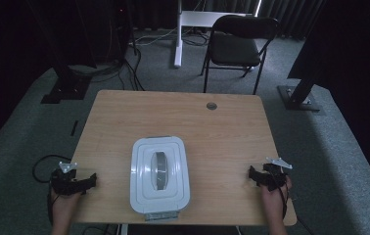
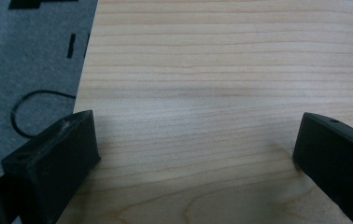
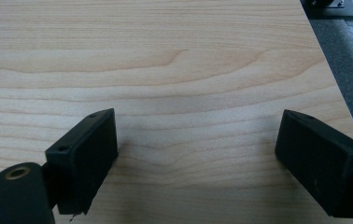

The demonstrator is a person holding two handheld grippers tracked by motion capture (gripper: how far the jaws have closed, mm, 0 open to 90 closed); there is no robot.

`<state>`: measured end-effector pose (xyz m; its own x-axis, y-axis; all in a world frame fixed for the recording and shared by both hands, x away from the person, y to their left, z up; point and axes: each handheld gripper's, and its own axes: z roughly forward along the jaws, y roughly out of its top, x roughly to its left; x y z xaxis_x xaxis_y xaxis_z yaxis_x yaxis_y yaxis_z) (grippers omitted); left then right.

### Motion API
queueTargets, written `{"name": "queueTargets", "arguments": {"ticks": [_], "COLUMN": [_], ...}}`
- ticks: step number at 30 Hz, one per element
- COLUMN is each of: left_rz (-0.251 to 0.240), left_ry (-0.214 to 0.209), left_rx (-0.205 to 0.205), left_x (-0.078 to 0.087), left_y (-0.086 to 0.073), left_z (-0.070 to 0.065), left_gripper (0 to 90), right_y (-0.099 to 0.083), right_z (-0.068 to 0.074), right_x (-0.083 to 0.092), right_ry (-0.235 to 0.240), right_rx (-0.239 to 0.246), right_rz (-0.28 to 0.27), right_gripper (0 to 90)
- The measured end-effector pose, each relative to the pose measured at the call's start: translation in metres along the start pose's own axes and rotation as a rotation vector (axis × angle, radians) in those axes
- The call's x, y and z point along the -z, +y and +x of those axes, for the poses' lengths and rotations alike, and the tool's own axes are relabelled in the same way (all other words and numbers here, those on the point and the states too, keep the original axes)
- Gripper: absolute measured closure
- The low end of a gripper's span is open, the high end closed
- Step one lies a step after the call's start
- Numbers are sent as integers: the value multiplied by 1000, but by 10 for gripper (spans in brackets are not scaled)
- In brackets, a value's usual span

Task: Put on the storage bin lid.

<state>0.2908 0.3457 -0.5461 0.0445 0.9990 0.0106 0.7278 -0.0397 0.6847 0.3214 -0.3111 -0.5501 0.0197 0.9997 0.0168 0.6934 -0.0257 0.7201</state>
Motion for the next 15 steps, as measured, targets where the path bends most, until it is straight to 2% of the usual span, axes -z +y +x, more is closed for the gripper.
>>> {"name": "queueTargets", "arguments": {"ticks": [15], "left_rz": [0], "left_ry": [-3], "left_rx": [-5], "left_x": [-1], "left_y": [1], "left_z": [0], "left_gripper": [6], "right_y": [0], "right_z": [0], "right_x": [0], "right_ry": [4], "right_rx": [3], "right_rz": [0], "right_gripper": [123]}}
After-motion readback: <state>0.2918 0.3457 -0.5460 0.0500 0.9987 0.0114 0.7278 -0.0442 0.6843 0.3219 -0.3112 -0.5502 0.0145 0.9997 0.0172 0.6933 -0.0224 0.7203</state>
